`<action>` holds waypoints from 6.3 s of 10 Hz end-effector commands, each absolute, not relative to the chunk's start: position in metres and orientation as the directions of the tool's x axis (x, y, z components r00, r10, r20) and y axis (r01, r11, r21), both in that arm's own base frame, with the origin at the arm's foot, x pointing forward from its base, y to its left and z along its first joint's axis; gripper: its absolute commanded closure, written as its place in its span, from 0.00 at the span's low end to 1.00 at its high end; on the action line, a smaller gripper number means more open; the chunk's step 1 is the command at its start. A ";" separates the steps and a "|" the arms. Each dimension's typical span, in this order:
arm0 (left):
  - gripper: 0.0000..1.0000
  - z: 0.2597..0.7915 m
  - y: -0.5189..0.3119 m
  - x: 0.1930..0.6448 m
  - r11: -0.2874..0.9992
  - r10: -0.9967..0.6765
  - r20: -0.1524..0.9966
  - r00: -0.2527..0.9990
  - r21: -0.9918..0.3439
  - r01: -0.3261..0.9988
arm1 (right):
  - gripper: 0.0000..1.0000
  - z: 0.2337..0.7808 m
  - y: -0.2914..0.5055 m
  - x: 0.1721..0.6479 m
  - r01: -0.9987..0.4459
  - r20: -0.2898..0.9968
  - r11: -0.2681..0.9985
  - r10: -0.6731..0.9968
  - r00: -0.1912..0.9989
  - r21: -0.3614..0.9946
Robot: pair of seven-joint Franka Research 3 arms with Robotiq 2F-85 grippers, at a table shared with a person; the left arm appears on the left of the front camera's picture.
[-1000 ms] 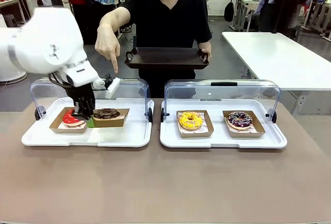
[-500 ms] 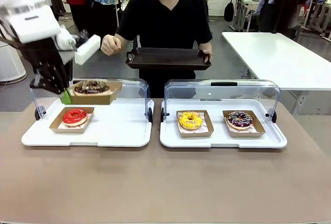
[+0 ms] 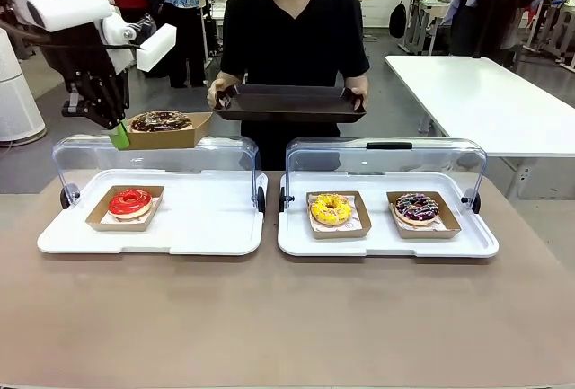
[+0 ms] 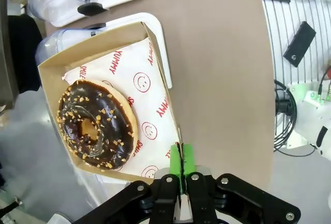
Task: Provide the desired donut to the person.
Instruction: Pick up and lift the Paper togo box containing the Donut pointed at by the person, then place the picked Paper togo box onto the Handle tray extended by the person, then pick up and lift the Paper togo box containing the Donut pointed at by the person.
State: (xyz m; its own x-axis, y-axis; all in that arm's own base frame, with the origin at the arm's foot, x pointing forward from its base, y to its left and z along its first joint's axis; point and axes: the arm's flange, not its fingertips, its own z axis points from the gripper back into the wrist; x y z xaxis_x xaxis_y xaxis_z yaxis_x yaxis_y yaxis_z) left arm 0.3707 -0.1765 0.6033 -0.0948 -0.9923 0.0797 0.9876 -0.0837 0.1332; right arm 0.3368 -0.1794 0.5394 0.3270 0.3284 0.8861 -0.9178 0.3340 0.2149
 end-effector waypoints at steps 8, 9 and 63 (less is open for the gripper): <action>1.00 0.599 -0.174 0.386 -0.070 -0.992 0.097 -0.081 0.111 0.991 | 0.00 0.540 -0.180 0.337 -0.919 0.892 0.329 0.315 0.325 0.218; 1.00 0.599 -0.174 0.386 -0.070 -0.992 0.097 -0.081 0.111 0.991 | 0.00 0.540 -0.180 0.337 -0.919 0.892 0.329 0.315 0.325 0.218; 0.00 0.529 -0.144 0.429 0.002 -0.988 0.152 -0.017 0.121 0.993 | 0.00 0.540 -0.180 0.337 -0.919 0.892 0.329 0.315 0.325 0.218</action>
